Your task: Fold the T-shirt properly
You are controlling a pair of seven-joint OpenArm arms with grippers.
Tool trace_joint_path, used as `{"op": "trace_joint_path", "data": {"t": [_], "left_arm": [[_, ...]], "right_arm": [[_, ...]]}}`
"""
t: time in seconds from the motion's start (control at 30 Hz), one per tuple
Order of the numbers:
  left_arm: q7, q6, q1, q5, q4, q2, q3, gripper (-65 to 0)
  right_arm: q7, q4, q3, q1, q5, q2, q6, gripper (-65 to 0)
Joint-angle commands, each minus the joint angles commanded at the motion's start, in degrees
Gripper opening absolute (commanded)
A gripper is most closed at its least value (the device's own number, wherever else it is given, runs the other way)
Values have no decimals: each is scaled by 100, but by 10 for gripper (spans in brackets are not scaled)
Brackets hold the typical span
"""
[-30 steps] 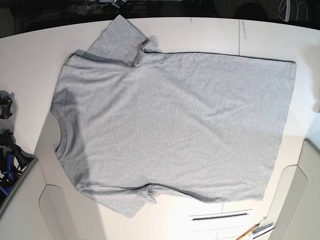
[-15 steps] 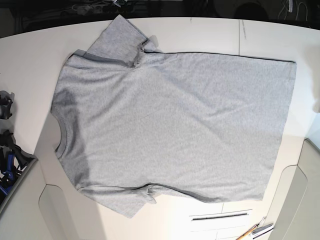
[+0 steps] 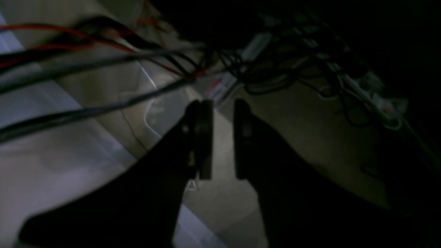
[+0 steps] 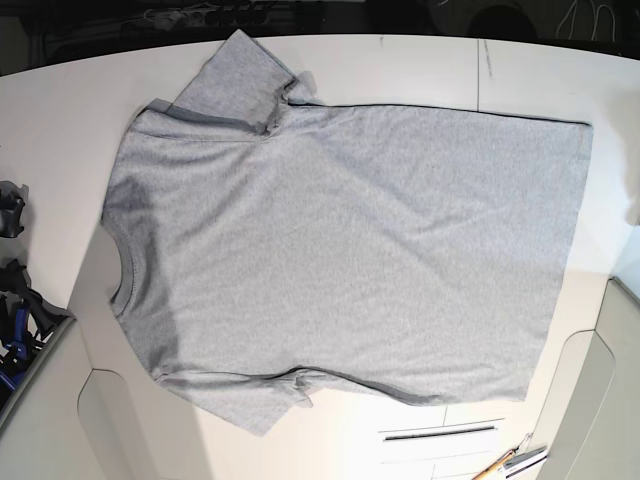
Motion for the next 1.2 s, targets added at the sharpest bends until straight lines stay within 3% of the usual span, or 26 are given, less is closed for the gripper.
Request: {"op": "trace_joint_path", "data": {"t": [0.13,0.27,0.33,0.5,0.57,0.77,0.9,1.0,1.2], "left_arm": [[94,2,435,-98,680,-63,-11,-527],[280,0,846,-240,1425,-61,-286,-527],[304,0,1056,-238,1832,-61,-446,-527],[450,0,1587,-518,2767,-61,-850,-527],[555,-2,1751,-748,3080,-61,-968,-527],[638,-114,2232,-767,3936,-61,-1078,-522],[811,-131,2382,-789,4409,-61,-1088,-409],[990,-129,2406,-787,4723,-63,-1088,-406],[1154,-131,2406,-852,5259,-61,-1482,-406]], "right_arm": [[-20,887,382,-608,225,216,232,-552],[-68,1843,1058,-1200,793,297,662,-552],[-264,2293,1410,-1432,1054,295,763,-552],[-892,3222,2074,-1812,1727,295,793,-552],[-1071,3497,2197,-1893,1910,295,807,-552],[-1818,3934,2406,-1930,2653,295,809,-552],[-2192,4172,2791,-1930,3342,295,811,-553],[-2597,4500,3180,-1950,3853,295,918,-553],[-2747,5521,4076,-2216,4452,295,918,-553]]}}
